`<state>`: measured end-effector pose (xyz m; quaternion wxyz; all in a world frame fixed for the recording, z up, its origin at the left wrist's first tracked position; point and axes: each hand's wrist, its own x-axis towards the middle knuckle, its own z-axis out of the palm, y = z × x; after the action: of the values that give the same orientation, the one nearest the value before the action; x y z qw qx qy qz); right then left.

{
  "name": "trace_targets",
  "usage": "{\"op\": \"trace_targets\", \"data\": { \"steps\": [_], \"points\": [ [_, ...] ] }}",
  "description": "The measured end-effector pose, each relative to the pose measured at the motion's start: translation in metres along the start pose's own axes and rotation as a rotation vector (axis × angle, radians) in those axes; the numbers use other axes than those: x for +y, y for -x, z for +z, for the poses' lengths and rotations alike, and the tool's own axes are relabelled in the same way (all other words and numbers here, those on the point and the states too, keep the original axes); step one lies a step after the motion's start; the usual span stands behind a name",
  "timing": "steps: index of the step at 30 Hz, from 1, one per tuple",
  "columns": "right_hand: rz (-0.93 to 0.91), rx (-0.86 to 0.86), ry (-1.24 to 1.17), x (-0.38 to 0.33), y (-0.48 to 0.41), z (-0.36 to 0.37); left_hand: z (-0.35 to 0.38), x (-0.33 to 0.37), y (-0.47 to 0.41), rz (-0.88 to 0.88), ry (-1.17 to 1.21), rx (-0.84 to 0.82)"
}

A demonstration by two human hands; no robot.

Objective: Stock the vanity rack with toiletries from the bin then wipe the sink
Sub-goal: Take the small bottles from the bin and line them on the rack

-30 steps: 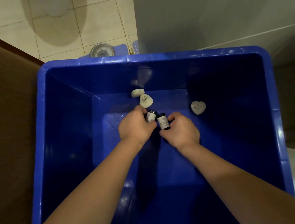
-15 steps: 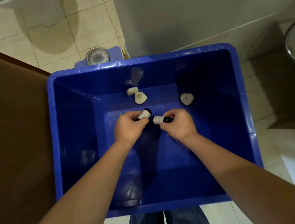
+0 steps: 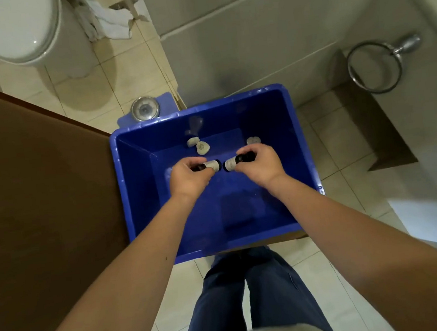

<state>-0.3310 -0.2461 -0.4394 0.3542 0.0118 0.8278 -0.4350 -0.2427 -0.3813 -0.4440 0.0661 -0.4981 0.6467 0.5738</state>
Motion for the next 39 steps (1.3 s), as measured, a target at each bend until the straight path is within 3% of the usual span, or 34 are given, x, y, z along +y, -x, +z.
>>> {"op": "trace_targets", "data": {
  "steps": [7,21,29,39],
  "points": [
    [-0.057,0.035,-0.096,-0.036,0.056,-0.032,-0.029,0.041,0.054,0.053,-0.016,-0.041],
    [-0.147,0.128,-0.352,-0.102,0.142,-0.105,-0.051,0.168,0.121,0.441,-0.222,-0.238],
    [-0.249,0.291,-0.584,-0.102,0.193,-0.177,0.007,0.226,0.169,0.574,-0.225,-0.454],
    [-0.299,0.508,-0.796,-0.053,0.278,-0.294,0.115,0.265,0.277,0.706,-0.236,-0.817]
  ]
}}
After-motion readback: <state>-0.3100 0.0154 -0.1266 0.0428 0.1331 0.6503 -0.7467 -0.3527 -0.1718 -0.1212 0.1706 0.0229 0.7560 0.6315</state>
